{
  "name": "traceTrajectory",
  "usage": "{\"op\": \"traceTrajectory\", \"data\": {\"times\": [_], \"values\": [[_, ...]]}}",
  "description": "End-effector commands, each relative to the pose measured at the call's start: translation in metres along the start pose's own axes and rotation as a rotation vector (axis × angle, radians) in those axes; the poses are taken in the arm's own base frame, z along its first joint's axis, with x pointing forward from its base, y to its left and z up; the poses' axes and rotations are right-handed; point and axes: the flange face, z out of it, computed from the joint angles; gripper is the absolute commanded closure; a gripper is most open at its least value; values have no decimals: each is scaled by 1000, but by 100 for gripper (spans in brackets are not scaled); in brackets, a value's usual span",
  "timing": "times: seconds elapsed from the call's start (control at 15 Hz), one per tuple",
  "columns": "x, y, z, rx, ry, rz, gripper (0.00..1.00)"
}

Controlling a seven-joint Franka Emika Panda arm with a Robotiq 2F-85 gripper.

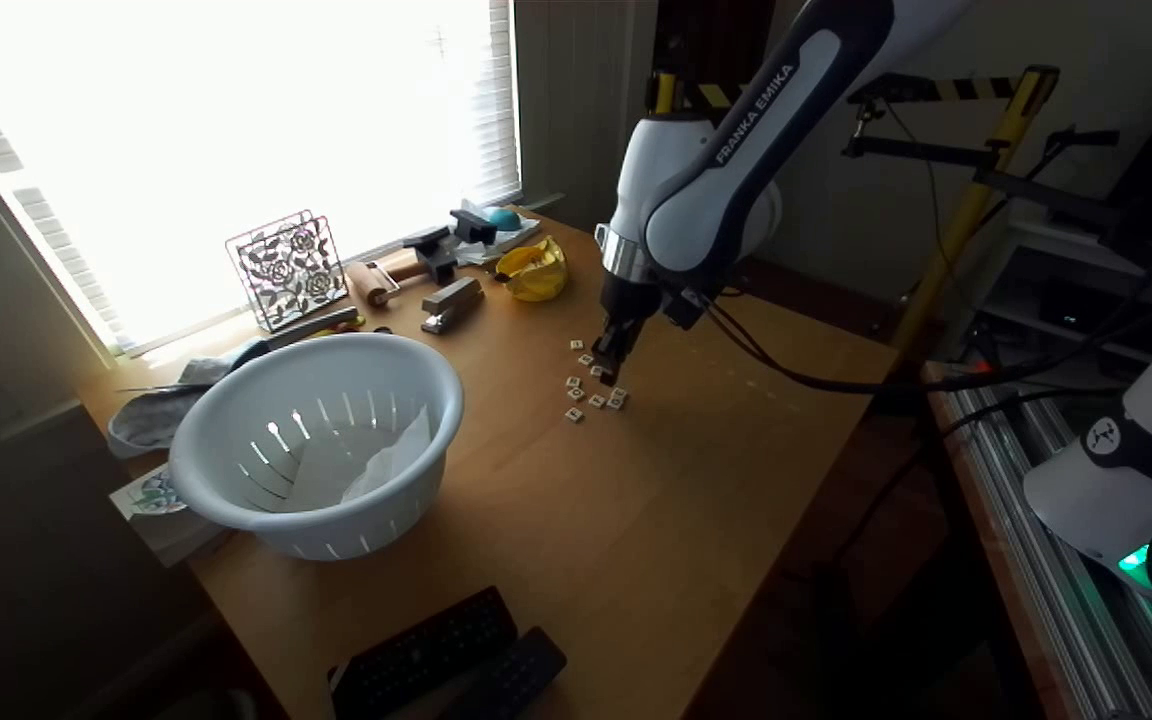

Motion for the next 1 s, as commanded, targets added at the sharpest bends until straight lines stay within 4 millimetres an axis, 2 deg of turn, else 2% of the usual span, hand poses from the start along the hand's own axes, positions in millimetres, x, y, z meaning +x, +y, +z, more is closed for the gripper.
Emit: {"op": "traceTrajectory", "data": {"times": [0.0,0.2,0.53,0.93], "values": [[6,0,-18,22,33,9,100],[15,-2,-23,14,51,-2,100],[34,-5,-21,10,70,-7,100],[49,-7,-4,-1,65,-6,100]]}}
